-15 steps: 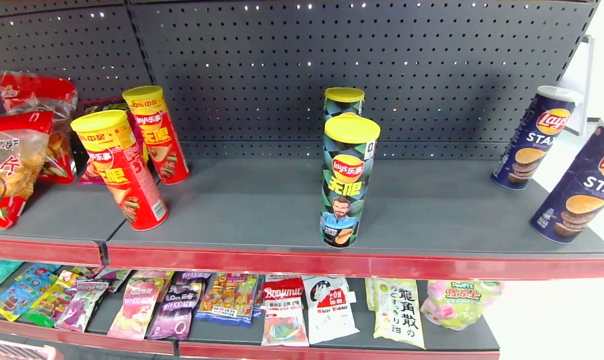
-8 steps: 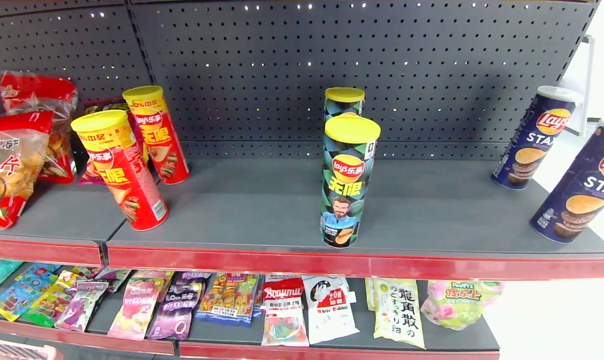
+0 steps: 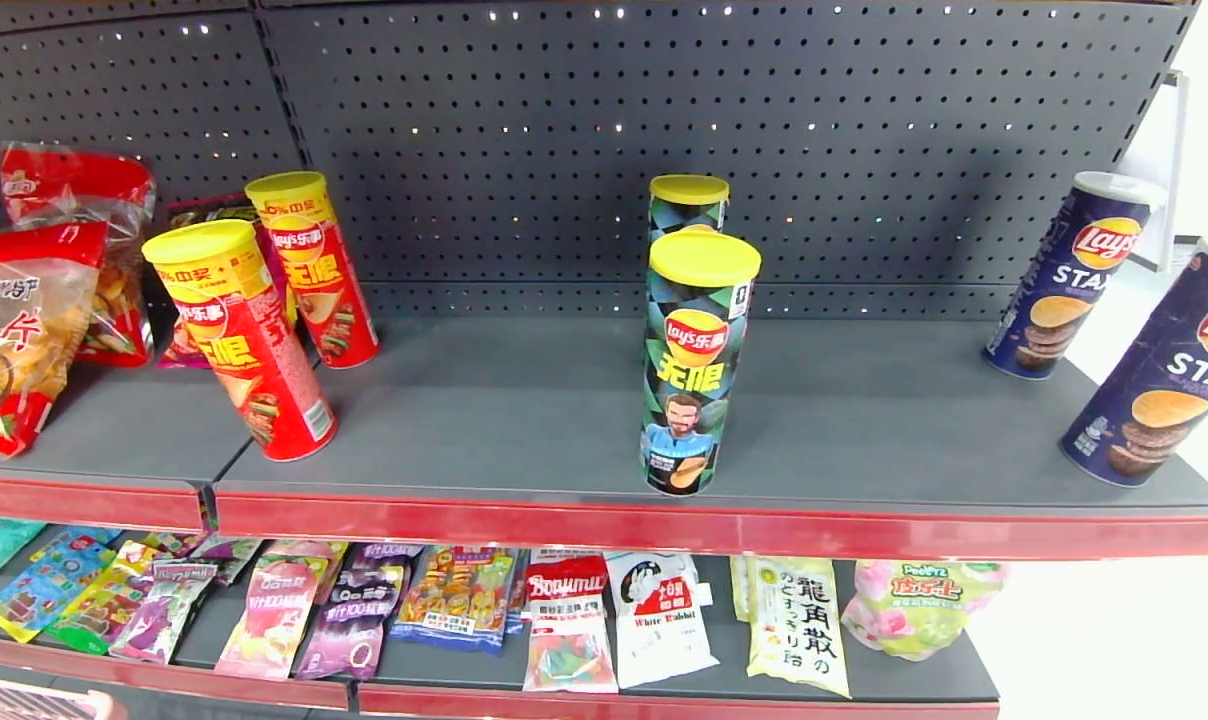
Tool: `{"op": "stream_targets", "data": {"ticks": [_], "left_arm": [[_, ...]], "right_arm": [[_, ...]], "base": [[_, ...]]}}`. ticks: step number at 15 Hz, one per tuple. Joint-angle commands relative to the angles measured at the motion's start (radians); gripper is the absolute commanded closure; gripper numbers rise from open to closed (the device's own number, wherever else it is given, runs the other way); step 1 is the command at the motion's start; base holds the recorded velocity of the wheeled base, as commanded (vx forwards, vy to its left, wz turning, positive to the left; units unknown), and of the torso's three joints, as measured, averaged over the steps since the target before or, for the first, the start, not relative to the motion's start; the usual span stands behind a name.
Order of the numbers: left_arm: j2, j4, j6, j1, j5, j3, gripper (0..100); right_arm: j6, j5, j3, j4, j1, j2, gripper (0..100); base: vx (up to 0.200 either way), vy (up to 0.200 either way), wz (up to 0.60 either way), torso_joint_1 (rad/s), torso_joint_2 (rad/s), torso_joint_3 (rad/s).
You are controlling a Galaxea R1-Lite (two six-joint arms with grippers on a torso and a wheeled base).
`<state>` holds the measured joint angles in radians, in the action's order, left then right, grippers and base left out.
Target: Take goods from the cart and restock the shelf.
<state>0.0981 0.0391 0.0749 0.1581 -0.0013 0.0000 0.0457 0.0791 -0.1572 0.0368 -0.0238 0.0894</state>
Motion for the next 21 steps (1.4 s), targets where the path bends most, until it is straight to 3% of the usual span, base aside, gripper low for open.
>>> {"op": "stream_targets", "data": {"ticks": [1, 4, 5, 7, 10, 11, 13, 14, 16, 21], "left_arm": [[0.002, -0.001, -0.032, 0.015, 0.043, 0.000, 0], [0.000, -0.028, 0.014, -0.002, -0.014, 0.000, 0], [0.000, -0.031, 0.011, -0.002, -0.043, 0.000, 0], [0.000, -0.035, -0.026, -0.005, -0.045, 0.000, 0], [0.000, -0.035, -0.021, -0.005, -0.051, 0.000, 0], [0.003, -0.039, -0.035, -0.011, -0.051, 0.000, 0], [-0.003, -0.036, -0.046, -0.183, -0.042, 0.000, 0], [-0.024, -0.035, -0.033, -0.204, -0.029, 0.000, 0], [-0.098, -0.035, -0.055, -0.152, 0.010, 0.000, 0], [-0.098, -0.038, -0.067, -0.155, 0.040, 0.000, 0]], "right_arm": [[0.017, 0.064, -0.143, 0.000, -0.059, 0.213, 0], [0.013, 0.068, -0.074, 0.000, -0.073, 0.182, 0], [0.011, 0.071, -0.028, -0.002, -0.074, 0.132, 0], [-0.020, 0.076, -0.004, -0.002, -0.076, 0.112, 0], [-0.033, 0.074, -0.047, 0.008, -0.107, 0.173, 0], [-0.033, 0.071, -0.077, 0.011, -0.137, 0.221, 0], [-0.033, 0.071, -0.114, 0.012, -0.148, 0.285, 0], [-0.033, 0.071, -0.128, 0.012, -0.148, 0.309, 0], [-0.033, 0.071, -0.127, 0.012, -0.148, 0.317, 0], [-0.033, 0.074, -0.130, 0.012, -0.151, 0.319, 0]], "base": [[0.000, 0.000, 0.00, 0.000, 0.00, 0.000], [0.000, 0.000, 0.00, 0.000, 0.00, 0.000], [0.000, 0.000, 0.00, 0.000, 0.00, 0.000], [0.000, 0.000, 0.00, 0.000, 0.00, 0.000], [0.000, 0.000, 0.00, 0.000, 0.00, 0.000], [0.000, 0.000, 0.00, 0.000, 0.00, 0.000], [0.000, 0.000, 0.00, 0.000, 0.00, 0.000], [0.000, 0.000, 0.00, 0.000, 0.00, 0.000], [0.000, 0.000, 0.00, 0.000, 0.00, 0.000], [0.000, 0.000, 0.00, 0.000, 0.00, 0.000]]}}
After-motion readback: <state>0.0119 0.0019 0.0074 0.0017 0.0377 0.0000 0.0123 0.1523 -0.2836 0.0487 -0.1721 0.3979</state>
